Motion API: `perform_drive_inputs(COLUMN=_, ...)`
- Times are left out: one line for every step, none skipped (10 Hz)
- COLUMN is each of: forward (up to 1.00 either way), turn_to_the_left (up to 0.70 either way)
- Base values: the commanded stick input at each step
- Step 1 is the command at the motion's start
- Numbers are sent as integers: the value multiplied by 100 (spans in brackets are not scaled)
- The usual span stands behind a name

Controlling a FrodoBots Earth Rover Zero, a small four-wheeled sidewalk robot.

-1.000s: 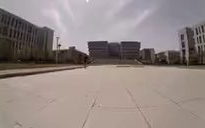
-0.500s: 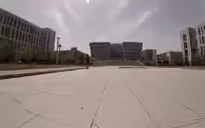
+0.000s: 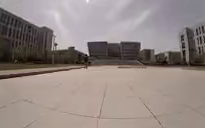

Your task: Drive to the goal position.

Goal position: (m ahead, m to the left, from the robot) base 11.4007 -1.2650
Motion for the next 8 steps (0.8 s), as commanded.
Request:
perform_drive_inputs(forward=100, turn_to_the_left=0)
perform_drive_inputs(forward=100, turn_to_the_left=0)
perform_drive_inputs(forward=100, turn_to_the_left=-2)
perform_drive_inputs(forward=100, turn_to_the_left=-4)
perform_drive_inputs(forward=100, turn_to_the_left=-1)
perform_drive_inputs(forward=100, turn_to_the_left=2)
perform_drive_inputs(forward=100, turn_to_the_left=1)
perform_drive_inputs(forward=100, turn_to_the_left=0)
